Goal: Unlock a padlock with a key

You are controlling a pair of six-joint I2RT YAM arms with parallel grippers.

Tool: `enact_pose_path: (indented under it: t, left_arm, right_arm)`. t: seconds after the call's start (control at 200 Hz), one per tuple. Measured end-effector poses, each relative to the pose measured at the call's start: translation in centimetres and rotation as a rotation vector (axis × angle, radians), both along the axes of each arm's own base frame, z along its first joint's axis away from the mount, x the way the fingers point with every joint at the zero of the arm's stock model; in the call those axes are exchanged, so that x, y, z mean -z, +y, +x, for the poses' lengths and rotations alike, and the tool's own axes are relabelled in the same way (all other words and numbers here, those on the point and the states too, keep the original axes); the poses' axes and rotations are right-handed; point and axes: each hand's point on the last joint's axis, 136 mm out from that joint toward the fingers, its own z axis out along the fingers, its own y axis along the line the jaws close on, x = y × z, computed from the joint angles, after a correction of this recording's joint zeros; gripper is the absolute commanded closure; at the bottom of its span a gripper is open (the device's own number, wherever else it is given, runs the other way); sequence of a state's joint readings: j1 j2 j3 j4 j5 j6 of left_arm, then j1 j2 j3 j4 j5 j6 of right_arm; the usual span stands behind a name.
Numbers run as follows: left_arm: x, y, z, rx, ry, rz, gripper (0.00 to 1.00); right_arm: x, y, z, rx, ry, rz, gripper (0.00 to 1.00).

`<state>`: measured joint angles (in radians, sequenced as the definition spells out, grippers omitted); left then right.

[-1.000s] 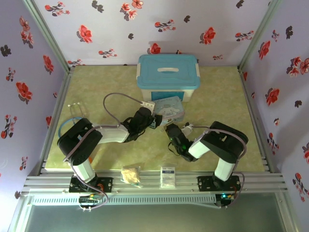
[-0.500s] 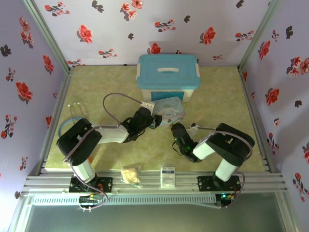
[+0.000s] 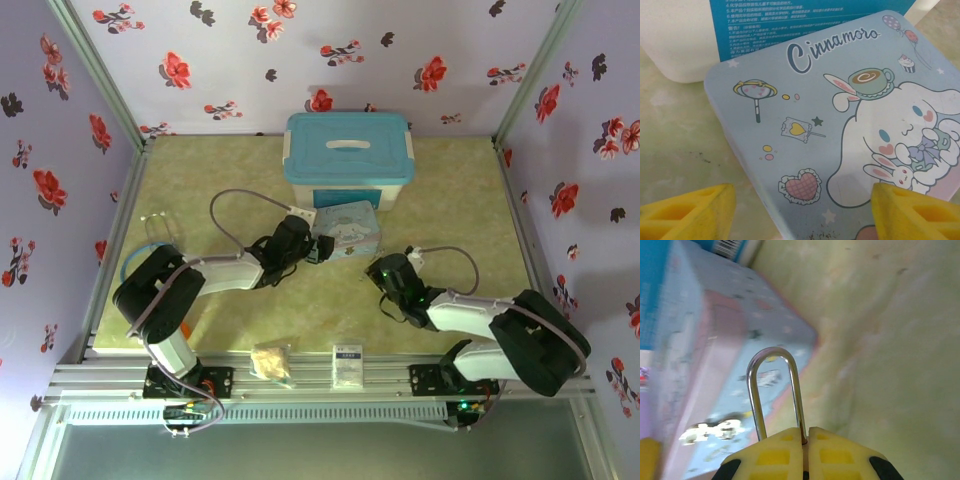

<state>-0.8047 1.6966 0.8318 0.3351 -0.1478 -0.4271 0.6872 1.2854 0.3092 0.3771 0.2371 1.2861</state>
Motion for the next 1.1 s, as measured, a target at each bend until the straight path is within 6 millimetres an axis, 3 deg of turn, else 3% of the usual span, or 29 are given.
enact_pose_path:
  t: [0.115,0.355,0.52,0.71,1.025,1.1]
  left_arm:
    - [0.0,0.5,0.0,-0.010,0.022,0.009,0.24]
    - [-0.4,2.9,0.2,-0.052,0.063,0.038,0.18]
    - [-2.6,4.0,0.1,-0.081,0.054,0.008,0.17]
    - [-4.6,4.2,-0.5,-0.075,0.041,-0.041,0.16]
    - [-2.7,5.5,-1.7,-0.084,0.092,-0.014,0.14]
    - [-2.8,5.9,-1.8,-0.093,0.095,-0.014,0.13]
  right_arm:
    - [1.1,-0.1,-1.3,-0.080,0.072,-0.028,1.00]
    - [1.3,-0.7,-2.6,-0.203,0.138,-0.123,1.00]
    - [1.7,-2.1,-2.3,-0.249,0.187,-0.226,1.00]
    - [1.6,-3.3,-1.7,-0.326,0.261,-0.353,0.92]
    - [1.9,-4.9,-1.6,-0.440,0.338,-0.538,0.79]
    - [2.1,-5.3,-1.8,-0.455,0.352,-0.565,0.70]
